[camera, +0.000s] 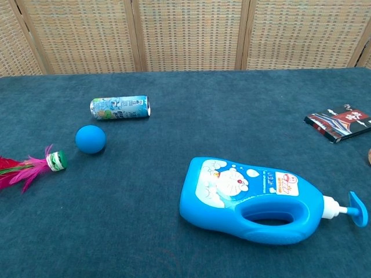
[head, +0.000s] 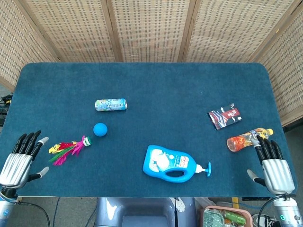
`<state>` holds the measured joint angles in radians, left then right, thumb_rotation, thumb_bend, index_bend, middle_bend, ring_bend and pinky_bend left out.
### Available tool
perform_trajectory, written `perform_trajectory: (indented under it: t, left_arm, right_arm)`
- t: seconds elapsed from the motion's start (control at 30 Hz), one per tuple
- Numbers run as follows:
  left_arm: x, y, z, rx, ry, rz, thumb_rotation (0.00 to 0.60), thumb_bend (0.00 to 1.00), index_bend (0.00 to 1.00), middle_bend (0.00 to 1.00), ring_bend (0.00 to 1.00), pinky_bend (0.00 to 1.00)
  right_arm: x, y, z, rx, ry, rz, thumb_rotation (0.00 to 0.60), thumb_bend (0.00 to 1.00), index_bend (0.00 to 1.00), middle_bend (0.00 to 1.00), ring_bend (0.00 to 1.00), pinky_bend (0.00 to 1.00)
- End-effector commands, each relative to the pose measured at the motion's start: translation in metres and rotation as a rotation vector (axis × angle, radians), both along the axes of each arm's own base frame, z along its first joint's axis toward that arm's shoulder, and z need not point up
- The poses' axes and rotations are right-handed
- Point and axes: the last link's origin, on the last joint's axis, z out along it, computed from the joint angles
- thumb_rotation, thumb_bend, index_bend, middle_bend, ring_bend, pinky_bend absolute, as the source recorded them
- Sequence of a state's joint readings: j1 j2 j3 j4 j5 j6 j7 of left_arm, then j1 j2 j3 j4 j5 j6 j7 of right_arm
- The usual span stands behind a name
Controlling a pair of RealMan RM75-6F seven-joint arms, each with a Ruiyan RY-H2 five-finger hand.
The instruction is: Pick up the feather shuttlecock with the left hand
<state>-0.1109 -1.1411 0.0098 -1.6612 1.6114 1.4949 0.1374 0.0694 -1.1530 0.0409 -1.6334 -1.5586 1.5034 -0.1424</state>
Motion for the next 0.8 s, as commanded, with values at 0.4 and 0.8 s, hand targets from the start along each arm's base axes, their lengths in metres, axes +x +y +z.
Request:
perform_trajectory:
  t: [0.4, 0.8]
  left_arm:
    - [-0.048, -0.005, -0.012, -0.046, 0.047, 0.027, 0.6, 0.26, 0.34, 0.0, 0.0, 0.0]
    - [-0.068, 0.005, -0.041, -0.091, 0.083, 0.022, 0.6, 0.27, 0.43, 0.0, 0.0, 0.0]
  right_arm:
    - [0.002, 0.0, -0.001, 0.003, -0.003, 0.004, 0.6, 0.18, 0.0, 0.0, 0.0, 0.02]
    - [0.002, 0.001, 0.0, 0.003, -0.011, 0.006, 0.6, 0.18, 0.0, 0.0, 0.0, 0.02]
